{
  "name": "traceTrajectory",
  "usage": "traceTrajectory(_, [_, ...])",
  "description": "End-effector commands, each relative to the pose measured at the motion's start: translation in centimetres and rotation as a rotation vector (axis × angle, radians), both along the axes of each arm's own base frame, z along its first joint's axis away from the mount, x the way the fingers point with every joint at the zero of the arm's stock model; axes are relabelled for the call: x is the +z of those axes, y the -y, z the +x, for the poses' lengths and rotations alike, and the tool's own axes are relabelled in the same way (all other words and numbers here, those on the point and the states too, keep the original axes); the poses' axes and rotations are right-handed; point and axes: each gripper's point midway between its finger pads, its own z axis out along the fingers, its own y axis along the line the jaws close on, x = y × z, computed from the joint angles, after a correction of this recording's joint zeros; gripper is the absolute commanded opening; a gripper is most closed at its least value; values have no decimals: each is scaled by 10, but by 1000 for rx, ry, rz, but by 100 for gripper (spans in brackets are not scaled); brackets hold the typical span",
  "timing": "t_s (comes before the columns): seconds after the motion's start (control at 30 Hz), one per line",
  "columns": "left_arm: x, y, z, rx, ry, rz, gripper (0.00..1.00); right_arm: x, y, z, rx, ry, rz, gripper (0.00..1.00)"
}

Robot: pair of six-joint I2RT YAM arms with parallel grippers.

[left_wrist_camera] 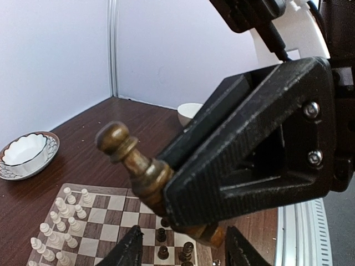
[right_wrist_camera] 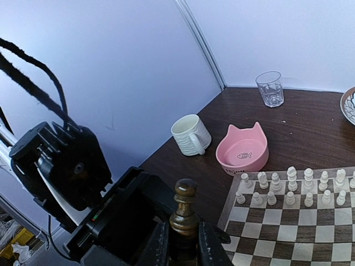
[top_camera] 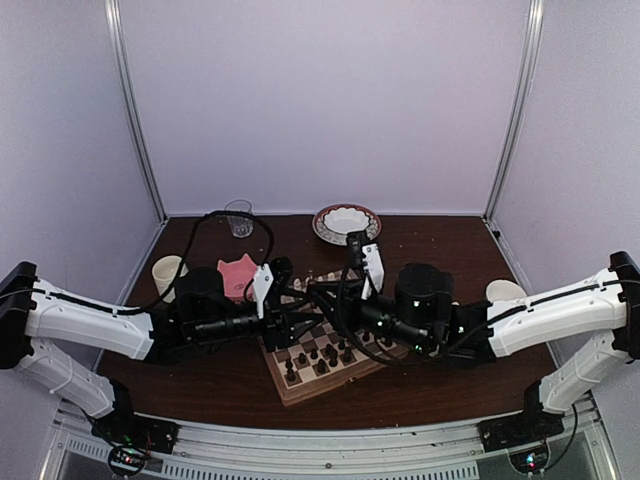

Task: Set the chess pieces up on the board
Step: Pass from the right arm to the left

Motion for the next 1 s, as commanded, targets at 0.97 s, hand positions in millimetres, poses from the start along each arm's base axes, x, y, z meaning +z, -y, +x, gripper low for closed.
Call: traceTrajectory(0.97, [42, 7, -29, -287, -92, -188, 41, 11, 9, -21, 198, 124, 70, 3])
